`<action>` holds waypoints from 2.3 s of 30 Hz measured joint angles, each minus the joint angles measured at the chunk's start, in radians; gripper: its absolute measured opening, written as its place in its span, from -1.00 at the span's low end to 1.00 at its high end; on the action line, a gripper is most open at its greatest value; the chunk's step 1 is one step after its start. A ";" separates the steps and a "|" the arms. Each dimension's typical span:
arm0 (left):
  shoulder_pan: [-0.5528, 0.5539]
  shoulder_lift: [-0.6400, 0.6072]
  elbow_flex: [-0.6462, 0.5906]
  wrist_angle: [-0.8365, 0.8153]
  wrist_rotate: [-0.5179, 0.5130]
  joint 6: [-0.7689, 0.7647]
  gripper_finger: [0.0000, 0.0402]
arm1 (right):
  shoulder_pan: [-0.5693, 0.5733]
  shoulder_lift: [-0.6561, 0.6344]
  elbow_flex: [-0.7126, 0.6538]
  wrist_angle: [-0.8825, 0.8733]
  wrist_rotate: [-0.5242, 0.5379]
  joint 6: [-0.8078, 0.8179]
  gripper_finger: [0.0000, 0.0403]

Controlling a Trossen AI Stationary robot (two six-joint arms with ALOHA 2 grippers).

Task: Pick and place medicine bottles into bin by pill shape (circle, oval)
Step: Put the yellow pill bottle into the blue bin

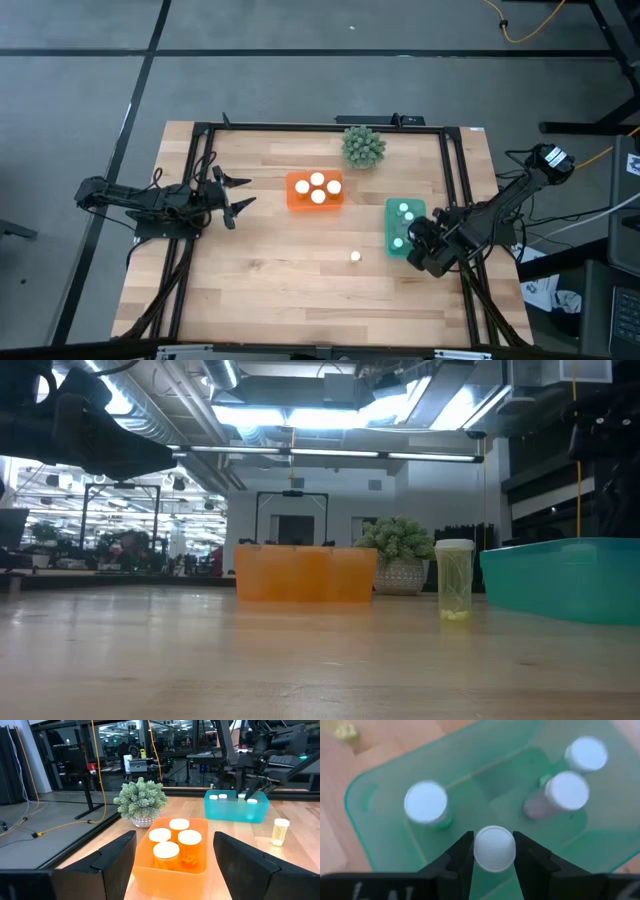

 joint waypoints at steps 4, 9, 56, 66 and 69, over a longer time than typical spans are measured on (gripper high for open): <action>0.000 0.000 0.000 0.000 0.000 0.000 0.28 | 0.000 0.000 0.000 0.001 -0.060 -0.006 -0.35; 0.000 0.000 0.000 0.000 0.000 0.000 0.28 | 0.000 0.001 0.000 -0.001 -0.055 -0.004 -0.16; 0.000 0.000 0.000 0.000 0.000 0.000 0.28 | -0.293 0.451 0.216 0.678 -0.319 -0.884 0.08; 0.000 0.000 0.000 0.000 0.000 0.000 0.28 | -0.312 0.470 0.216 0.765 -0.315 -0.936 0.08; 0.000 0.000 0.000 0.000 0.000 0.000 0.28 | -0.312 0.470 0.216 0.765 -0.315 -0.944 0.08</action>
